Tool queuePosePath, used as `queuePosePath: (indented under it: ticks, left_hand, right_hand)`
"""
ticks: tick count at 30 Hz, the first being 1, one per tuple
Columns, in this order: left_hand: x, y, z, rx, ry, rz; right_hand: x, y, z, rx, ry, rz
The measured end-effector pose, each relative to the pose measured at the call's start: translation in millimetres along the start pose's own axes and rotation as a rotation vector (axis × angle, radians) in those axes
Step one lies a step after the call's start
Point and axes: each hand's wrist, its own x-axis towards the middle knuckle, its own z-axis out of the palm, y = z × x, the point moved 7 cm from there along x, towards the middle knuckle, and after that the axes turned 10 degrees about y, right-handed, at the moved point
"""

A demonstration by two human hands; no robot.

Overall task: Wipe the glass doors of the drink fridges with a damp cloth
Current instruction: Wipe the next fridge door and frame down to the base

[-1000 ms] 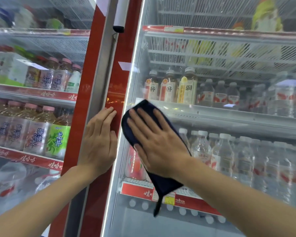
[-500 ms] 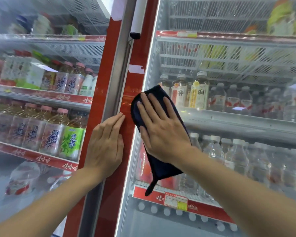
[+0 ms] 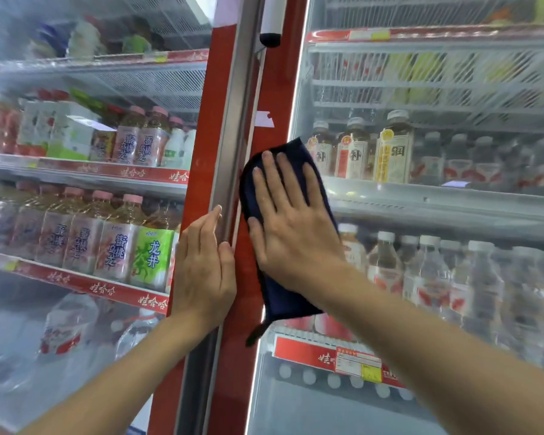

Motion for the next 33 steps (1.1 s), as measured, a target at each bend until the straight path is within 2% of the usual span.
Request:
queuePosePath:
  ticks: [5,9,12,15,17,19,23,25,26,27,29,31,33]
  left_hand:
    - [-9.3,-14.5,-14.3,0.0,-0.012,-0.038]
    - [-10.0,-8.0,-23.3,0.0,0.006,-0.074]
    - [-13.3,11.1,-31.8,-0.052,0.043,-0.107]
    - [-19.2,36.8,-47.8,-0.166,0.127,-0.151]
    - [-23.2,53.9,-51.4,-0.271,0.159,-0.228]
    - [-27.0,67.3,-38.2,-0.298,0.113,-0.246]
    - [-26.6,79.0,3.6,-0.06,-0.018,-0.109]
    - [-25.9,77.9,11.6,0.042,0.0,-0.064]
    - [-27.5,77.6,13.1,0.063,0.006,-0.062]
    - [-30.6,77.8,14.8,0.078,0.012,-0.056]
    - [-36.3,78.9,18.6,0.104,0.028,-0.044]
    - [-36.6,78.7,23.5,0.136,0.032,-0.043]
    - [-35.8,79.2,29.7,0.175,-0.018,-0.016]
  right_hand:
    - [-26.7,-25.0,5.2,0.037,0.005,0.113]
    - [-47.2,-45.8,3.8,0.145,-0.053,0.215]
    - [-50.4,-48.1,-4.8,0.332,-0.112,0.283]
    - [-45.6,-34.9,-16.8,0.649,-0.231,0.32]
    - [-45.1,-20.0,-25.5,0.92,-0.31,0.465]
    - [-44.8,-5.4,-32.7,1.09,-0.347,0.634]
    - [-47.8,18.4,-53.4,1.221,-0.317,0.88]
    - [-58.8,41.5,-60.6,1.178,-0.173,0.984]
    - [-69.9,55.1,-66.2,1.073,-0.083,0.977]
    - [-83.6,67.5,-74.6,0.908,0.009,0.898]
    - [-114.6,79.9,-90.6,0.535,0.134,0.596]
    - [-147.8,87.3,-92.6,0.29,0.146,0.349]
    - [-173.5,101.1,-91.4,0.187,0.097,0.241]
